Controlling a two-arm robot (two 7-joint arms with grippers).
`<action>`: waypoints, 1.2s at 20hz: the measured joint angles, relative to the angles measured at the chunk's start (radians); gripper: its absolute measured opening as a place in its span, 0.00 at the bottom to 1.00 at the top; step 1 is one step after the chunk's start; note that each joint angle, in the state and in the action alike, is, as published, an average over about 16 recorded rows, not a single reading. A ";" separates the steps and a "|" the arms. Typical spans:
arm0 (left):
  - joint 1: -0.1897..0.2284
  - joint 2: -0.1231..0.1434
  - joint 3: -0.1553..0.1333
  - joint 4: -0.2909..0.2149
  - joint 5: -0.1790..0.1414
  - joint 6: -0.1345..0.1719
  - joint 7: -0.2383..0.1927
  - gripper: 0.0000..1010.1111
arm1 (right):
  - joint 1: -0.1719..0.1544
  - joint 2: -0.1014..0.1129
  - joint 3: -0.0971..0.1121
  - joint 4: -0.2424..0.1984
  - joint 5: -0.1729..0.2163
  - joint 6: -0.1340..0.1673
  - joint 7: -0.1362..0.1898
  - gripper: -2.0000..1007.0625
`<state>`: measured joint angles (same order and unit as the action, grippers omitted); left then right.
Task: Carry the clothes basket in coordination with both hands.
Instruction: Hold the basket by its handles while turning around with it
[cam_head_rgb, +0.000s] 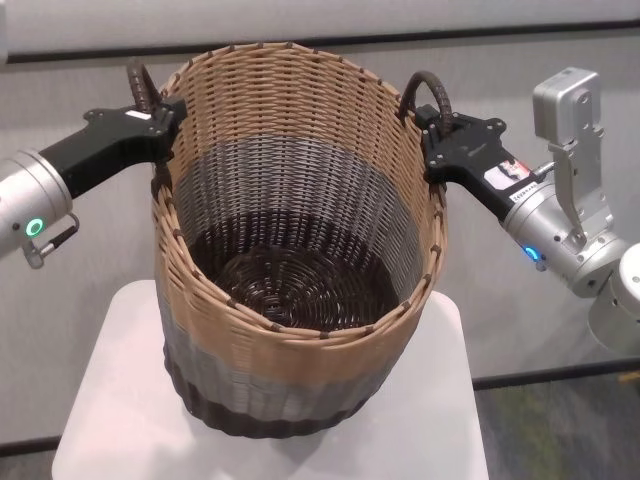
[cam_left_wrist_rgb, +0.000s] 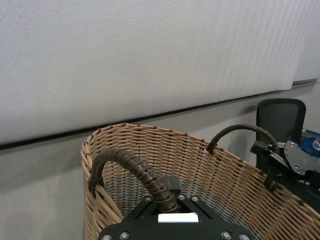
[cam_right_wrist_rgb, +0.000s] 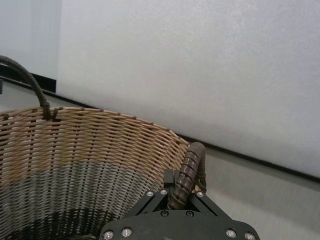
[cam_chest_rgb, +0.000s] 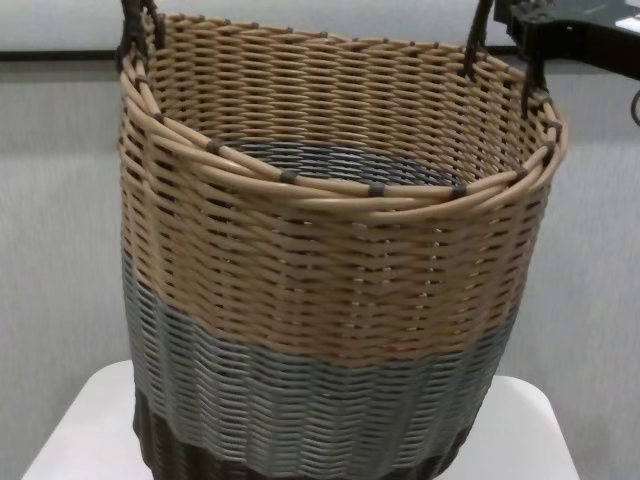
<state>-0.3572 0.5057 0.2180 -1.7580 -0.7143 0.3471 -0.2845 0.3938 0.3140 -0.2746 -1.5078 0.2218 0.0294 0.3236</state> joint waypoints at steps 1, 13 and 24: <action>0.000 0.000 0.000 0.000 -0.006 0.003 0.002 0.00 | -0.001 0.000 0.000 -0.005 0.001 0.008 0.000 0.01; -0.001 0.016 0.015 -0.004 -0.043 0.019 0.029 0.00 | -0.020 0.015 0.001 -0.068 0.011 0.091 -0.003 0.01; -0.002 0.025 0.026 -0.005 -0.034 0.010 0.041 0.00 | -0.024 0.021 -0.001 -0.072 0.011 0.094 -0.003 0.01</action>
<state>-0.3597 0.5310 0.2440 -1.7628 -0.7481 0.3566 -0.2433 0.3694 0.3349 -0.2757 -1.5802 0.2325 0.1231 0.3209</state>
